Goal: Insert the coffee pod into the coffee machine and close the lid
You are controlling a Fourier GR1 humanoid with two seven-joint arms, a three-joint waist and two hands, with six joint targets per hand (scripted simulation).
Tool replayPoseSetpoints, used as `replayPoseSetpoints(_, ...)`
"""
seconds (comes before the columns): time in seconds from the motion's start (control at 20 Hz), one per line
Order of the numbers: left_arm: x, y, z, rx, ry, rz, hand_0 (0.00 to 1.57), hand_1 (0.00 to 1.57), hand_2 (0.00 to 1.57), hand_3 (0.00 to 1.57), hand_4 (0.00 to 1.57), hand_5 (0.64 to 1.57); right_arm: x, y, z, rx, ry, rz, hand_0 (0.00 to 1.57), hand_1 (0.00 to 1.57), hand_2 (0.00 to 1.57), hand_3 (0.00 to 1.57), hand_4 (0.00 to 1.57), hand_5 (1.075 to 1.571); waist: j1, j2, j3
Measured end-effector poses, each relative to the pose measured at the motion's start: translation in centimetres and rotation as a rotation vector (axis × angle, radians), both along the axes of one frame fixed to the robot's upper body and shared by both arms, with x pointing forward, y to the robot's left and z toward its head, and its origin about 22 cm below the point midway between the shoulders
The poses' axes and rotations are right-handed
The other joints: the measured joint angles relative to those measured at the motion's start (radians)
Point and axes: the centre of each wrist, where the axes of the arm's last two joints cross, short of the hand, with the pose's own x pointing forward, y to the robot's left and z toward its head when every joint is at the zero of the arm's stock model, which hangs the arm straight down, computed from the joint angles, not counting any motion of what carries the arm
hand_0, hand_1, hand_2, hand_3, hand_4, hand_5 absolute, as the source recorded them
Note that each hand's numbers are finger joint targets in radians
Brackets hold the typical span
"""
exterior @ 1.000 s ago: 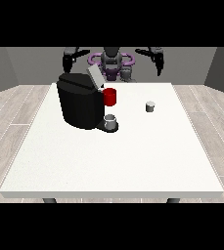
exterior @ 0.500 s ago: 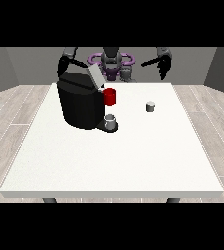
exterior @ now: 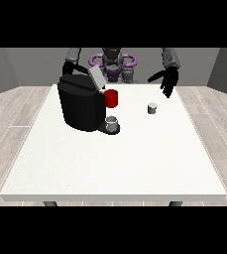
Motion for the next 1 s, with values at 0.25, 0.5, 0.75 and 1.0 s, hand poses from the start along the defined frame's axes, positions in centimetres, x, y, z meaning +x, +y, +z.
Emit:
replayPoseSetpoints(0.25, 1.5, 1.1, -0.3, 0.074, 0.045, 0.010, 0.00, 0.00, 0.00, 0.00, 0.00, 1.571, 0.8, 0.4, 1.2, -0.012, 0.010, 0.024, 0.00, 0.00, 0.00, 0.00, 0.00, 1.571, -0.029, 0.042, -0.0002)
replayPoseSetpoints(0.5, 2.9, 1.6, 0.1, 0.150, 0.072, 0.008, 0.00, 0.00, 0.00, 0.00, 0.00, 1.571, 1.5, 1.1, 1.1, 0.003, 0.023, 0.037, 0.00, 0.00, 0.00, 0.00, 0.00, 1.571, -0.029, 0.070, -0.0002)
replayPoseSetpoints(0.75, 3.9, 0.7, -1.1, 0.207, 0.053, 0.024, 0.76, 0.76, 0.88, 0.62, 0.00, 1.571, 2.1, 1.2, 0.9, 0.002, 0.020, 0.046, 0.00, 0.00, 0.00, 0.00, 0.00, 1.571, -0.025, 0.084, 0.0001)
replayPoseSetpoints(1.0, 4.9, -0.8, -1.7, 0.280, 0.001, 0.025, 1.07, 1.07, 1.11, 0.91, 0.45, 1.571, 2.7, 1.4, 0.4, -0.011, 0.046, 0.046, 0.00, 0.00, 0.00, 0.00, 0.00, 1.571, -0.017, 0.084, 0.0000)
